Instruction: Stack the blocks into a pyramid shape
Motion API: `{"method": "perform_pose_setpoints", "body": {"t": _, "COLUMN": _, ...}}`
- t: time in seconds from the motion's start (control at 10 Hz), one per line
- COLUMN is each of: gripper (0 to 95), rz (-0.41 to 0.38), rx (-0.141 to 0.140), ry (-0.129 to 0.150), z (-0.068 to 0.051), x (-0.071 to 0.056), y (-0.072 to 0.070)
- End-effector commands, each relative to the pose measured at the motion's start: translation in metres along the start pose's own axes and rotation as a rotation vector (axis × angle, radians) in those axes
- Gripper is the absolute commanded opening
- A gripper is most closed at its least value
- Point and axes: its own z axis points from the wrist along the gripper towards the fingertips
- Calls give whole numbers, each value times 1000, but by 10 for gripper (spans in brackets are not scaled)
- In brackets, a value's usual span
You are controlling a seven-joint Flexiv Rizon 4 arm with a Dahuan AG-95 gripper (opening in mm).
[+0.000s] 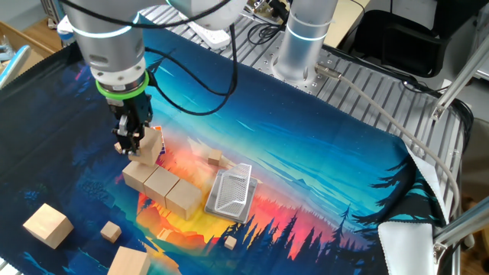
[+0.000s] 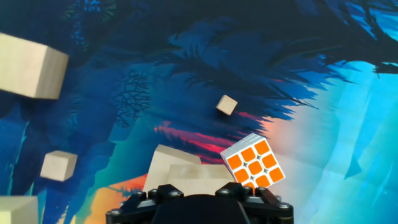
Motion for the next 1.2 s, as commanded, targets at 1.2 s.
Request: {"method": "perform_pose_setpoints", "body": {"t": 1.2, "gripper": 0, "rz": 92, "rx": 5, "ry": 11, "z": 4, "x": 11, "y": 10}}
